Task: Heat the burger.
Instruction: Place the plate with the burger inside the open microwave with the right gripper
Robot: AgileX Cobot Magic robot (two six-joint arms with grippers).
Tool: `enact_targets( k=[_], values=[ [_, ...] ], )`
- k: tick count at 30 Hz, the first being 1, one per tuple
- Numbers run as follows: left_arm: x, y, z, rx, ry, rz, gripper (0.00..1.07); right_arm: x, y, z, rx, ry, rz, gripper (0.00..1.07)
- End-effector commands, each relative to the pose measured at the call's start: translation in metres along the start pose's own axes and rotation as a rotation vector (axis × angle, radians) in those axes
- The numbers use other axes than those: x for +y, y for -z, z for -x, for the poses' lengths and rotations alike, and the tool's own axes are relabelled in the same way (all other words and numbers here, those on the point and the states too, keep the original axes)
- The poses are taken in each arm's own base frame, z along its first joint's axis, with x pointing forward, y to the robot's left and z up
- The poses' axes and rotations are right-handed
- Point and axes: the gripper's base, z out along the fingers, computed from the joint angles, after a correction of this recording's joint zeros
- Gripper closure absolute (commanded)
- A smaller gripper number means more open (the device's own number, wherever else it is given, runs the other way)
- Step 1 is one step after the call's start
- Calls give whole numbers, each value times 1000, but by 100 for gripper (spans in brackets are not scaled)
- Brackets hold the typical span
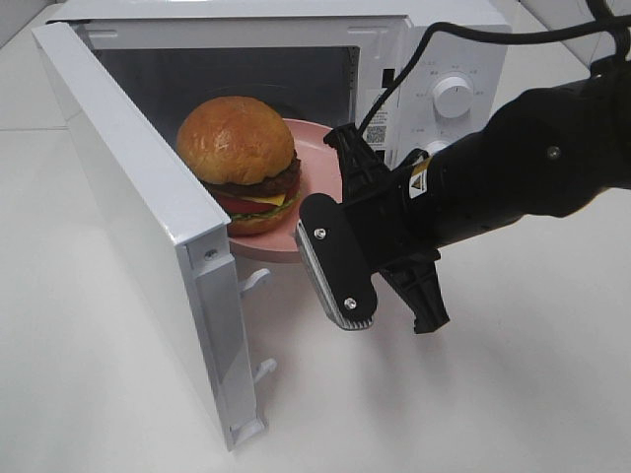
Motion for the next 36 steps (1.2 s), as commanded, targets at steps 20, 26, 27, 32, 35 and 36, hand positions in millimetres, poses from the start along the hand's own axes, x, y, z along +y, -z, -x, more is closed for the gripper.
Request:
enact_targets(
  k=[20,26,27,32,35,36],
  values=[
    [-1,2,-1,-14,-2,-13,6,-45,-17,-25,40,-65,-84,106],
    [-1,2,-1,-13,-2,-12,6,-47,-31,-27,52,-16,-56,106],
    [-1,2,-1,-13,-2,-12,6,-47,-32,-27,53,-14,-57,106],
    [-1,2,-1,-13,-2,-12,6,-50,-32,-27,54,-17,-83,106],
    [-1,2,-1,-13,-2,-12,6,-50,-32,-28,55,-13,-85,106],
    [-1,2,-1,-13,-2,-12,6,-50,-32,-28,55,-13,-85,106]
  ],
)
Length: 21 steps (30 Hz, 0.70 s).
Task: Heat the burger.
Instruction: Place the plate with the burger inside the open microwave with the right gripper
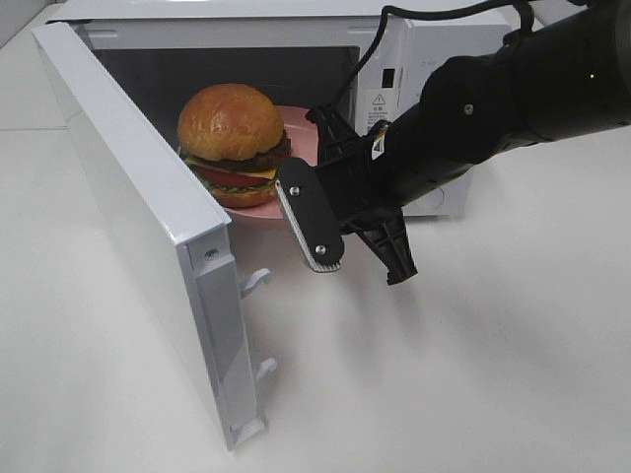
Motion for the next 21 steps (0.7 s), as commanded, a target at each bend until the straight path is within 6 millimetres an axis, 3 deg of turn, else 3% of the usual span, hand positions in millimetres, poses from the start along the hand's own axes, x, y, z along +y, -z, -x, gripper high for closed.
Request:
enact_targets(
  k=[1,8,21],
  values=[
    [-1,2,-1,-13,-2,-12,6,-16,6,-3,9,-6,-110,106],
    [-1,2,-1,-13,-2,-12,6,-17,6,-4,11,2,-123,106],
    [-1,2,-1,-13,-2,-12,6,-34,-19,-4,5,-47,-110,106]
  ],
)
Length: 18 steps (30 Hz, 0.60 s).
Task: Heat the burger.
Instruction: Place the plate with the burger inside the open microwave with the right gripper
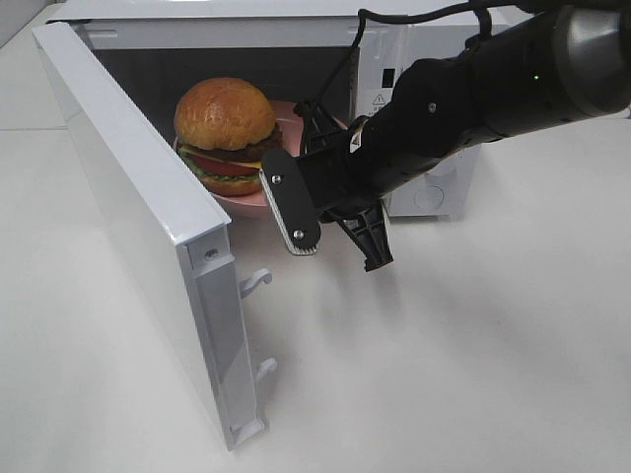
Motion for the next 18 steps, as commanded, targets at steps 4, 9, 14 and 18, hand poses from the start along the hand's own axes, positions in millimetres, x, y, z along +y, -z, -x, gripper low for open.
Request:
enact_targets(
  k=[4,9,14,18],
  values=[
    [-1,2,-1,-13,-2,-12,6,-27,-3,-1,-3,-34,-66,106],
    [-1,2,-1,-13,-2,-12,6,-35,-14,0,-6,-93,-54,106],
    [0,2,-1,-13,-3,-10,6,-44,-22,-2,8,-102,-47,106],
    [0,2,-1,-13,-3,-10,6,-52,-28,-3,23,-133,-48,106]
  ],
)
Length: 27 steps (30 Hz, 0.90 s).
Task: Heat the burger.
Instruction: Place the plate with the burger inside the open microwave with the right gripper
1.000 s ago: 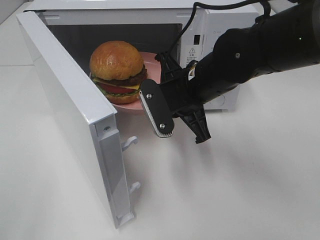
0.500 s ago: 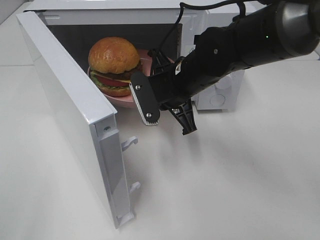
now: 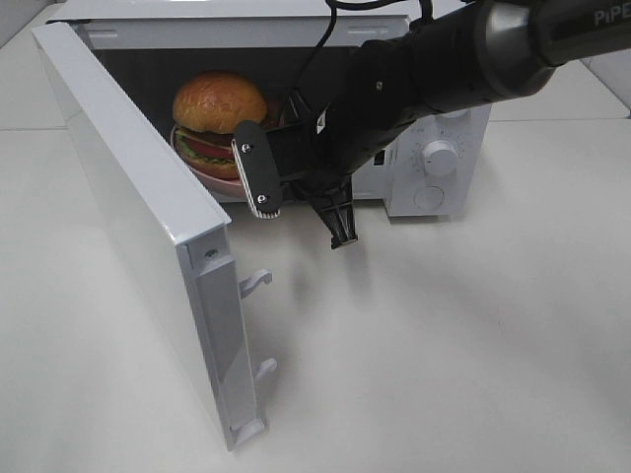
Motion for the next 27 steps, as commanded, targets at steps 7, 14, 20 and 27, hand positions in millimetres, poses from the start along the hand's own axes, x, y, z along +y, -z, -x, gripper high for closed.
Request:
enact_targets(
  k=[7,14,20,27],
  values=[
    [0,2,-1,-13,-3,-9,6,-34,0,1,18,-48,-108,106],
    [0,2,-1,-13,-3,-9,6,-49,-13,-2,63,-92,-112,106],
    [0,2,-1,-13,-3,-9,6,-53,-27,-3,84,-107,-110,105],
    [0,2,-1,-13,-3,-9,6,-52,-35,-6,114,-126,-94,105]
  ],
)
